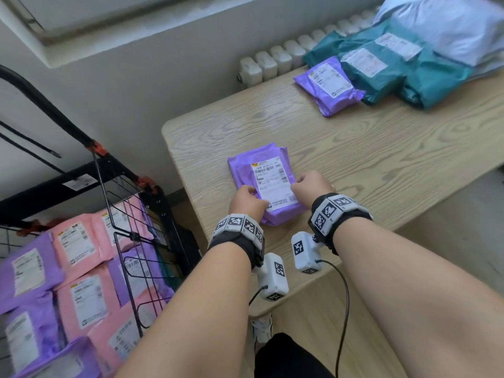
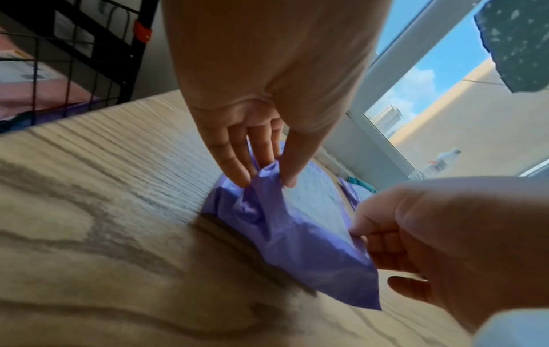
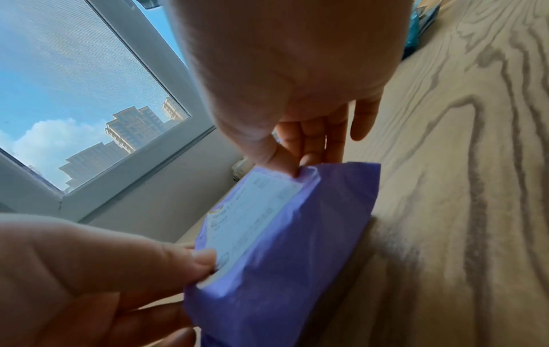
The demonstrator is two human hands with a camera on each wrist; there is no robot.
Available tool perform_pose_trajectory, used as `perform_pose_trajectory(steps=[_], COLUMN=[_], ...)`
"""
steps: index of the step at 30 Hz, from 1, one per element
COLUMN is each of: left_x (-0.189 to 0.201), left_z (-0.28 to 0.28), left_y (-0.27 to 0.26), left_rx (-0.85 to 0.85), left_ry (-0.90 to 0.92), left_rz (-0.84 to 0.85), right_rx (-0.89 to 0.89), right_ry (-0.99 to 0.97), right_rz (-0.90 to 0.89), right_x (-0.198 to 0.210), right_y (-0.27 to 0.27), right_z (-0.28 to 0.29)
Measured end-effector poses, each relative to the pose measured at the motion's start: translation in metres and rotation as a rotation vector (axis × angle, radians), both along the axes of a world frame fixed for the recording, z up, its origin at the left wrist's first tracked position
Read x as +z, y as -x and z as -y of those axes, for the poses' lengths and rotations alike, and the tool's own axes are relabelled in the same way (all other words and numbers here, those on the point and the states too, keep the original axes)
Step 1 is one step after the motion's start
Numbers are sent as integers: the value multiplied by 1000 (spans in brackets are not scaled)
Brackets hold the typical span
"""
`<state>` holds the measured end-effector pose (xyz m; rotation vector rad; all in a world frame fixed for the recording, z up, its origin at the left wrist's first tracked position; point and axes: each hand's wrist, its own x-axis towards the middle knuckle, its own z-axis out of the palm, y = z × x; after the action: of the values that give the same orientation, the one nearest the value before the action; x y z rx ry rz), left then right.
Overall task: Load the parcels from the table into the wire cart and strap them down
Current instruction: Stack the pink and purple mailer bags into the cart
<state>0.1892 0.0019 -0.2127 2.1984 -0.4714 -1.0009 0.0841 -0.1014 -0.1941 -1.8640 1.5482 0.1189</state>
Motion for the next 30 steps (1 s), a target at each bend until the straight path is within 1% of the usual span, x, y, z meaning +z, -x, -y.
perform_pose_trajectory(steps=[3,7,10,12,17,23,28,30], left_x=[6,23,31,28,35,34,28,24], left_z=[-7,-19,-35,-51,-108,-196,-276,-306], left_y=[-7,-19,-37,-56,-106,-169,-222,-243], left_rx=[88,155,216,265,431,630,717,726], left_ry=[67,155,215,243,256,218,157,100], left_rz=[-5,48,59,58,132,189,186,141], right_rx=[15,17,48,92,195,321,372,377], right_ry=[21,51,92,77,22,-2,-9,-38], right_rz=[20,140,245,288,332,356,346,331], right_x=[11,31,44,50,51,44,32,25], right_y=[-7,-24,-48,-70,-135,-219,-286,-313], right_z=[-5,-15,-25,-37,-85,-166,-237,-264])
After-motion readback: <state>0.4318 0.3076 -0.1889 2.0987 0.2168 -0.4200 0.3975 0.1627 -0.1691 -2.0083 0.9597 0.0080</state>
